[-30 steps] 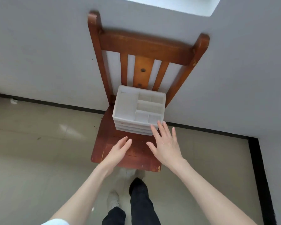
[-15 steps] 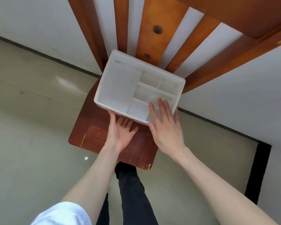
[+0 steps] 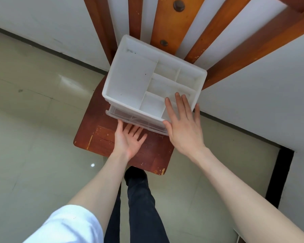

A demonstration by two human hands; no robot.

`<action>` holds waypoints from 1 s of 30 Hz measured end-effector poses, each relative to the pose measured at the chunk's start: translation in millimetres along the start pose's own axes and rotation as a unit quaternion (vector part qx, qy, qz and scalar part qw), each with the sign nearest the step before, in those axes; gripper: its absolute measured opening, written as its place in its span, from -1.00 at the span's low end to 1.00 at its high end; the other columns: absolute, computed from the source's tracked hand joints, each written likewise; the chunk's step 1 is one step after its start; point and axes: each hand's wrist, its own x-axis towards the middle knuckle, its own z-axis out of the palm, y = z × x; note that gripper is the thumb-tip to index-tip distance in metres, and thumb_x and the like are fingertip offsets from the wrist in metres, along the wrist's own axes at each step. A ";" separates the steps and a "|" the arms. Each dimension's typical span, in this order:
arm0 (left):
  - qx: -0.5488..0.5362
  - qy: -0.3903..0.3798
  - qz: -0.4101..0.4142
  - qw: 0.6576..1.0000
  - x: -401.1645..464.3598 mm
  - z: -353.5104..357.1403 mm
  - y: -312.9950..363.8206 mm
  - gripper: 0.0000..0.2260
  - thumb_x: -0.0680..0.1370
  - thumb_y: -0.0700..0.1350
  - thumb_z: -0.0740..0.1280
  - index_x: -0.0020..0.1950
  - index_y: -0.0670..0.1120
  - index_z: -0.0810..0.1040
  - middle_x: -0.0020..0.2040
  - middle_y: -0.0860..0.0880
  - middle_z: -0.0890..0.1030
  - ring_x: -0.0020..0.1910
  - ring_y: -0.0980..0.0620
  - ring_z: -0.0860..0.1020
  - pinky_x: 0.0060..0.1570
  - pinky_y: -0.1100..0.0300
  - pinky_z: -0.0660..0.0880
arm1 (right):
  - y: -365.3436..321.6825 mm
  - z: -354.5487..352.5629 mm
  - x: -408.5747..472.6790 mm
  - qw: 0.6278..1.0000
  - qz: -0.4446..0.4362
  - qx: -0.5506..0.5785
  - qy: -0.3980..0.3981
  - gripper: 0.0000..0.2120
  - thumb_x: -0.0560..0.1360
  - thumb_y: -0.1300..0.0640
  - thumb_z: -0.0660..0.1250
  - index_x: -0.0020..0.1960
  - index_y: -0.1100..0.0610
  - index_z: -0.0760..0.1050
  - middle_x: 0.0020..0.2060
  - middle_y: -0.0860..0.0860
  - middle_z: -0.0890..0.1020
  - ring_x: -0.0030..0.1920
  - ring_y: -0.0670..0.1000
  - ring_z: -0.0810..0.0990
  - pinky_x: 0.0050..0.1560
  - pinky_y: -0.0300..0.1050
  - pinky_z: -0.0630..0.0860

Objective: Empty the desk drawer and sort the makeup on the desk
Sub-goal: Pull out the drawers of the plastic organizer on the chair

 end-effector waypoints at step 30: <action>0.806 0.012 0.267 0.527 -15.1 -5.1 41.9 -0.58 0.57 -0.23 0.19 0.42 -0.23 0.22 0.45 -0.15 0.20 0.45 -0.09 0.16 0.39 0.16 0.16 | -87.4 39.1 -16.1 0.735 0.397 0.518 -0.182 -0.60 0.64 0.18 0.01 0.45 0.23 0.17 0.40 0.11 0.33 0.39 0.12 0.31 0.33 -0.10 0.25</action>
